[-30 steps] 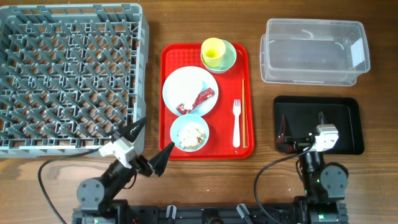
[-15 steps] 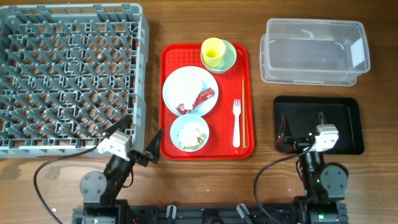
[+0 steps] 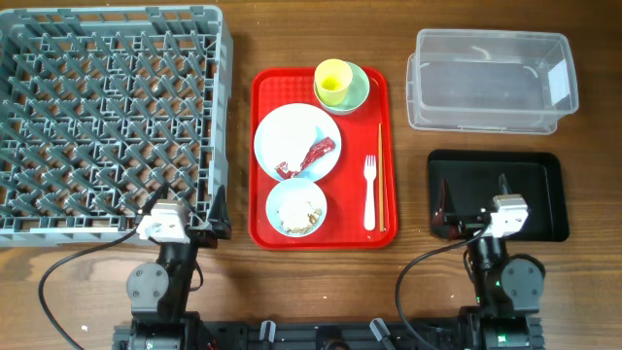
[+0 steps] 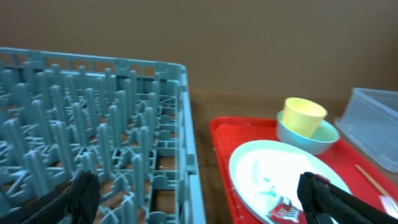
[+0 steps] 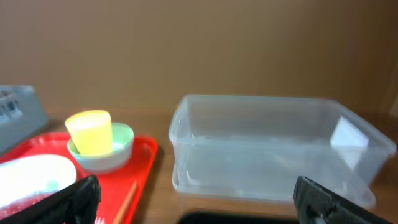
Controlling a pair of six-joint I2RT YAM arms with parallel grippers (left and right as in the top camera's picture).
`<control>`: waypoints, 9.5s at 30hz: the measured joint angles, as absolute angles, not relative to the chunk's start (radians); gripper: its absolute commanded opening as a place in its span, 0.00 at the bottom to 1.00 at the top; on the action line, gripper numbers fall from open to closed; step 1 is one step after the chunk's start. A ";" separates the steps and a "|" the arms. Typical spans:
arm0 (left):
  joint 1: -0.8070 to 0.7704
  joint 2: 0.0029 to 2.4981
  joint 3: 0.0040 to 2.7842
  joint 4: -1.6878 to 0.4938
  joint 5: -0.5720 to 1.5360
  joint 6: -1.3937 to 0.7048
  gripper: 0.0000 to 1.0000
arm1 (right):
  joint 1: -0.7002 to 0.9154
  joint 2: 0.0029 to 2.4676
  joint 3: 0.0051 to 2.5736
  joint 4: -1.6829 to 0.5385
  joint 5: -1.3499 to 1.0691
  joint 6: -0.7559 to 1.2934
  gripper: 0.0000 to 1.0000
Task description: Sort waste into correct bins and load items into the dishwasher rack
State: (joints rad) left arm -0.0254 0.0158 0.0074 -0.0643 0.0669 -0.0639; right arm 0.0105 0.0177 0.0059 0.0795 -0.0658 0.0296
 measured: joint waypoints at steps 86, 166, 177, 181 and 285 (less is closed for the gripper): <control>-0.025 0.016 0.007 -0.068 0.004 -0.064 1.00 | 0.630 2.126 1.526 -0.584 0.001 0.643 0.04; -0.025 0.016 0.007 -0.068 0.004 -0.064 1.00 | 0.704 2.229 1.708 -0.885 0.006 1.172 0.14; -0.025 0.016 0.007 -0.068 0.004 -0.064 1.00 | 0.690 2.233 1.795 -0.924 0.004 0.950 0.04; -0.025 0.016 0.007 -0.068 0.004 -0.064 1.00 | 0.602 2.096 1.892 -0.998 0.046 0.864 0.04; -0.025 0.016 0.007 -0.068 0.004 -0.064 1.00 | 0.873 2.091 1.568 -1.010 0.015 0.779 0.41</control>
State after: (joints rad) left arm -0.0254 0.0158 0.0074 -0.0681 0.0044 -0.0639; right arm 0.8726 2.0911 1.5677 -1.0096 0.0151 0.7788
